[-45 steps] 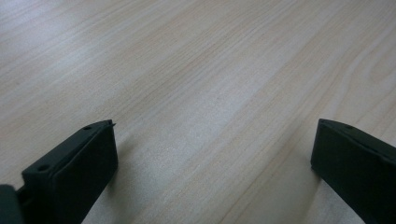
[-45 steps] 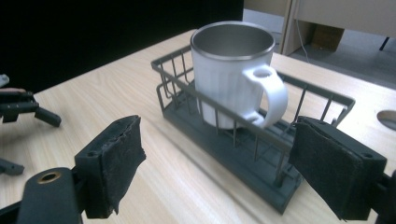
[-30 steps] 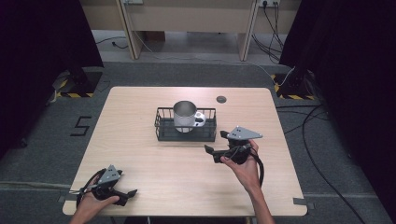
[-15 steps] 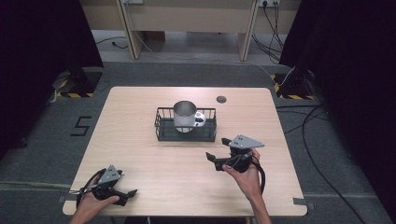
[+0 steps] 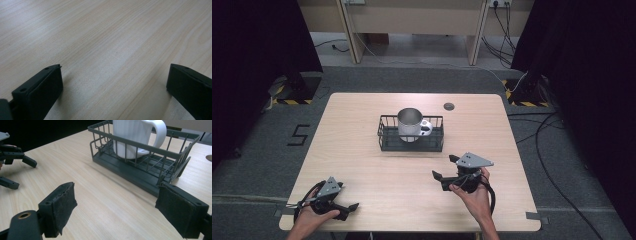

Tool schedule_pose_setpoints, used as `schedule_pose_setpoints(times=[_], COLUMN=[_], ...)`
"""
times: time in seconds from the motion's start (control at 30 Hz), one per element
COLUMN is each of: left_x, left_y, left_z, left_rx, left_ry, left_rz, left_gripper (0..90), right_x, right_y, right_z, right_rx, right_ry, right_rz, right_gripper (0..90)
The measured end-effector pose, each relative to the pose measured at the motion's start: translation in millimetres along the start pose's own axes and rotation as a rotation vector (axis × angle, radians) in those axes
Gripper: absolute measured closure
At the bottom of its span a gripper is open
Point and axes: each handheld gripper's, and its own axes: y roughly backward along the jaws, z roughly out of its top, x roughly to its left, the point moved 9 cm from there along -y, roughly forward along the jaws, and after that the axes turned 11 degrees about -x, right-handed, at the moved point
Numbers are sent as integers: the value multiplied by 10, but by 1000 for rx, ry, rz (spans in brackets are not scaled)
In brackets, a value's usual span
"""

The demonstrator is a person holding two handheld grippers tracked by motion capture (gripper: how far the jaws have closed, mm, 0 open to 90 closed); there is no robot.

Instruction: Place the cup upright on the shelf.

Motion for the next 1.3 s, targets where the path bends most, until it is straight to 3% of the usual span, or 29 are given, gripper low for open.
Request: schedule_pose_setpoints(times=[0.73, 1.3], left_x=[0, 0], left_y=[0, -3], left_z=[0, 1], left_rx=[0, -1], left_ry=[0, 0], left_rz=[0, 0], left_gripper=[0, 0], right_x=[19, 51], right_y=[148, 221], right_z=[-484, -724], right_rx=[72, 122], right_ry=[-30, -39], right_rz=[-21, -38], right_gripper=[156, 155])
